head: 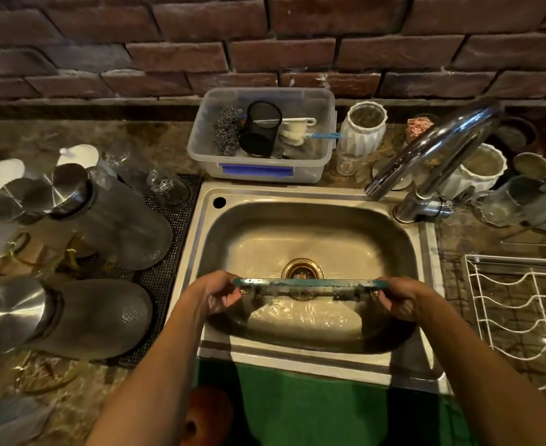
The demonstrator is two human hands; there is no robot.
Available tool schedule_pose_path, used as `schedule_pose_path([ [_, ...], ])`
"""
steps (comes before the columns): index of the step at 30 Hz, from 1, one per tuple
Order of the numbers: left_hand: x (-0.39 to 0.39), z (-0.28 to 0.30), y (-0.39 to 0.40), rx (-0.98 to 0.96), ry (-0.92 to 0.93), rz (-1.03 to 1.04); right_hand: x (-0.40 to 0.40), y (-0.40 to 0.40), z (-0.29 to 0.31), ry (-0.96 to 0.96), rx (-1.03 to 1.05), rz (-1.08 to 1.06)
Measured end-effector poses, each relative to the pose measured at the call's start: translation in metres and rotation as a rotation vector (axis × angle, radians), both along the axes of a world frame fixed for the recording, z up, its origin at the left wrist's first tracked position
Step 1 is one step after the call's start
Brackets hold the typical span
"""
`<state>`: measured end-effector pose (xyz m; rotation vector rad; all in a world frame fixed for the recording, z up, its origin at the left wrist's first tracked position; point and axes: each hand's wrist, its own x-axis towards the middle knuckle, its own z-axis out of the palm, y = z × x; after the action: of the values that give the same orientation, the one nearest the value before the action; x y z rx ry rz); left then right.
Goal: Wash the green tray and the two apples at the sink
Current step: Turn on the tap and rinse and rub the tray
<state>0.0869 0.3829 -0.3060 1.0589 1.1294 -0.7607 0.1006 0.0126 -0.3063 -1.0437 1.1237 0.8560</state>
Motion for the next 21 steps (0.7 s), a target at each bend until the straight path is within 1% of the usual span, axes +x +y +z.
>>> schedule_pose_path([
  [6, -0.009, 0.01, 0.005, -0.016, 0.02, 0.001, -0.01, 0.0, 0.004, -0.019, -0.024, 0.093],
  [11, -0.02, 0.016, 0.006, -0.058, -0.004, -0.028, -0.017, 0.0, 0.015, -0.054, -0.033, 0.124],
  [17, -0.033, 0.032, -0.001, -0.097, -0.022, 0.055, -0.02, -0.005, 0.028, -0.058, -0.085, 0.191],
  [21, -0.043, 0.043, -0.002, -0.053, -0.081, 0.082, -0.027, -0.01, 0.04, -0.099, -0.119, 0.272],
])
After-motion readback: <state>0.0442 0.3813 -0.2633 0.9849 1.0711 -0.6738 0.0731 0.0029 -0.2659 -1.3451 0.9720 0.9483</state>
